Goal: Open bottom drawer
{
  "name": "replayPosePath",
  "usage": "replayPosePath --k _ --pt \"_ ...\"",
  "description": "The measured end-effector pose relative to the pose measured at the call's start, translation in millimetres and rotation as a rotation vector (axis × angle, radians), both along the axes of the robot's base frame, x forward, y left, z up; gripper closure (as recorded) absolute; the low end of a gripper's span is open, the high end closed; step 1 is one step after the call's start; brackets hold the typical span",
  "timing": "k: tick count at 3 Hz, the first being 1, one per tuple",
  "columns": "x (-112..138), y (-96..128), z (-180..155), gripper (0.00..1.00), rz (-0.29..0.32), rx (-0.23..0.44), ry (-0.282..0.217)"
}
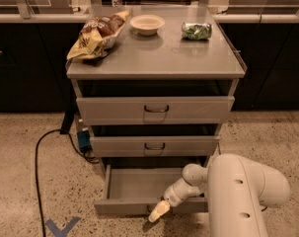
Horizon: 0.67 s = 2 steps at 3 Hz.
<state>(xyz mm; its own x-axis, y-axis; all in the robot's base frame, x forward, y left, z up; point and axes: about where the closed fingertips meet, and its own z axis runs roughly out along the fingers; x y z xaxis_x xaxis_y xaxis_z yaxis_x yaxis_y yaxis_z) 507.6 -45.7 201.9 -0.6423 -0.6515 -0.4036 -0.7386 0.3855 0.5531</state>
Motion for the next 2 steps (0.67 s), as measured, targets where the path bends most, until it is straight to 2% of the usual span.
replayPosePath --k 2 --pt "-20.1 -8.1 -2.8 0.00 -0.024 0.019 0.070"
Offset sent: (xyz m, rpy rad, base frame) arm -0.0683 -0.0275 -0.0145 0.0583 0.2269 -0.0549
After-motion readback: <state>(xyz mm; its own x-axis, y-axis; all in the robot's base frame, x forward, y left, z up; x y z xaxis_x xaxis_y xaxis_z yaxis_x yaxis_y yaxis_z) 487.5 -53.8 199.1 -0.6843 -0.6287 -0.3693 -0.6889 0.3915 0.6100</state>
